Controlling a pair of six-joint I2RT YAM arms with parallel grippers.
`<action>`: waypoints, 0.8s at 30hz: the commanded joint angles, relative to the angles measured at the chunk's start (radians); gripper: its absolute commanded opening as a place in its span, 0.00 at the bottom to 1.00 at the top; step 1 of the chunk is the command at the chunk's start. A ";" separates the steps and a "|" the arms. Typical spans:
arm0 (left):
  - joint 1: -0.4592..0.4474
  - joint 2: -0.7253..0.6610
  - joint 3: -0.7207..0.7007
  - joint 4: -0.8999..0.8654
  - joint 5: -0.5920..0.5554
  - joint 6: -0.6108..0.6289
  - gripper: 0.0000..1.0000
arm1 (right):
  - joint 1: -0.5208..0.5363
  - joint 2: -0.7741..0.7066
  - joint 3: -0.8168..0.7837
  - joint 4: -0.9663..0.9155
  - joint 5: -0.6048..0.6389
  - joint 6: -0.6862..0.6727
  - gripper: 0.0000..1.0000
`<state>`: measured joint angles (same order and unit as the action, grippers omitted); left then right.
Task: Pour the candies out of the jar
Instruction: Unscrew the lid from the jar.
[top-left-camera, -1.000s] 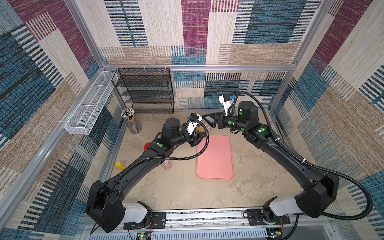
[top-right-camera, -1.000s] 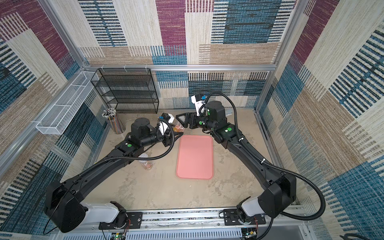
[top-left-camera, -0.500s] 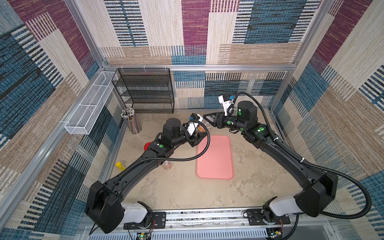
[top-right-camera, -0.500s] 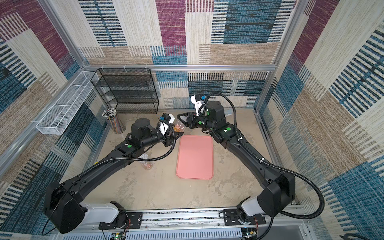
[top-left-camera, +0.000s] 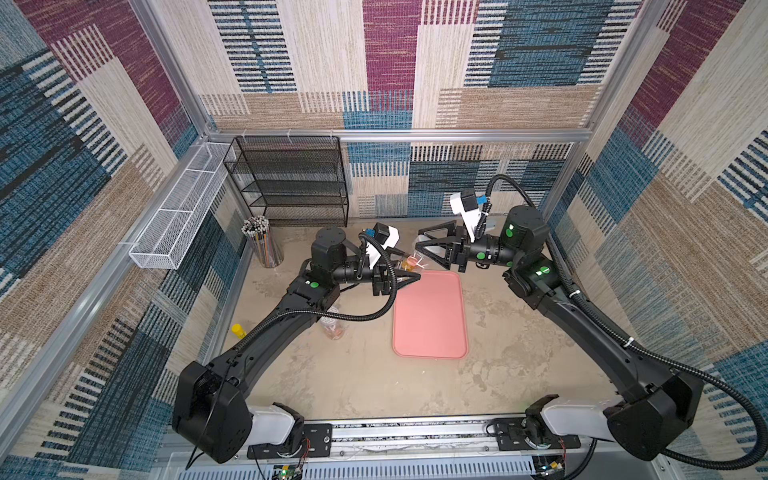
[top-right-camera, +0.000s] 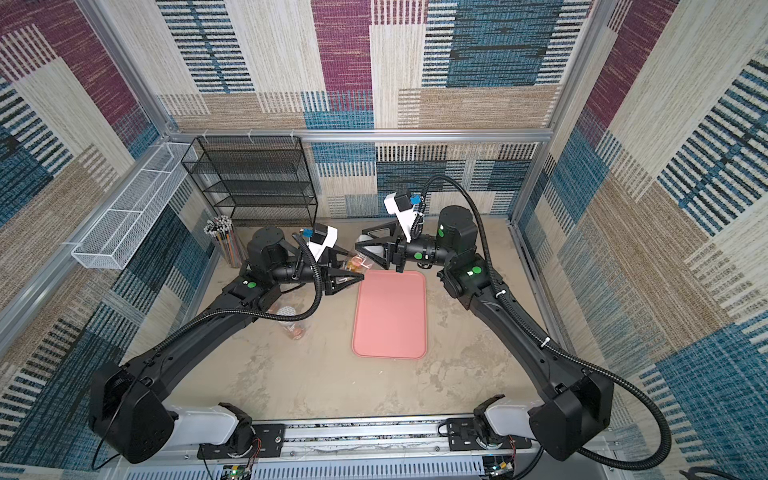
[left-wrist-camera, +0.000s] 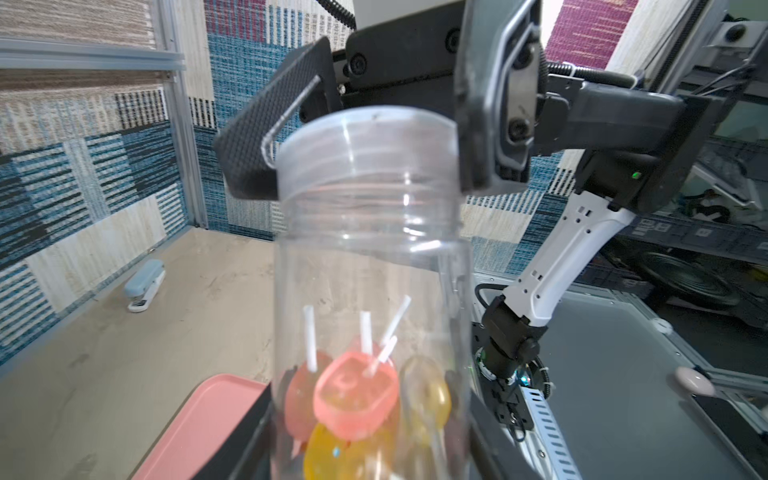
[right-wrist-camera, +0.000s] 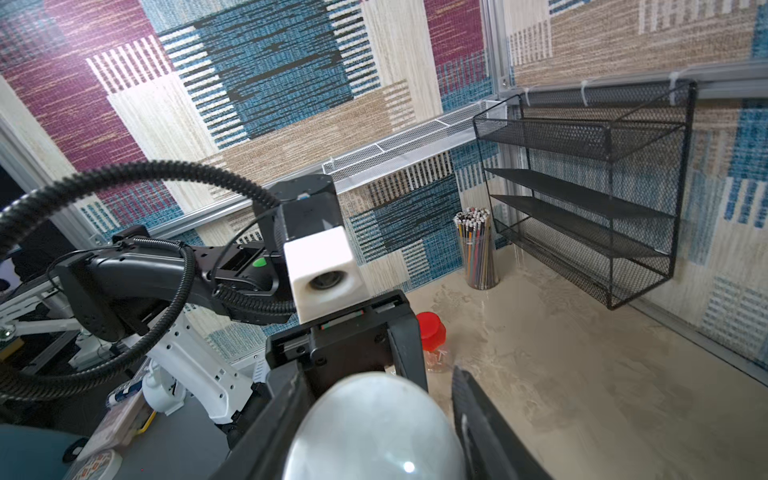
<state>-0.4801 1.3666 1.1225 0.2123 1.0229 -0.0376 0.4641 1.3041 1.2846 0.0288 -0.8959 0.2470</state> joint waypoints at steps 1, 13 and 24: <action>0.003 0.006 0.012 0.036 0.043 -0.044 0.00 | 0.001 0.004 0.006 0.017 -0.070 -0.042 0.31; 0.001 0.026 0.000 0.009 0.043 -0.035 0.00 | -0.032 0.053 0.100 -0.025 -0.125 -0.058 0.32; 0.003 0.015 -0.031 0.008 0.026 -0.019 0.00 | -0.045 0.081 0.136 -0.064 -0.187 -0.077 0.33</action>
<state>-0.4782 1.3849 1.1042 0.2573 1.0443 -0.0559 0.4202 1.3838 1.4002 -0.0864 -1.0416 0.1822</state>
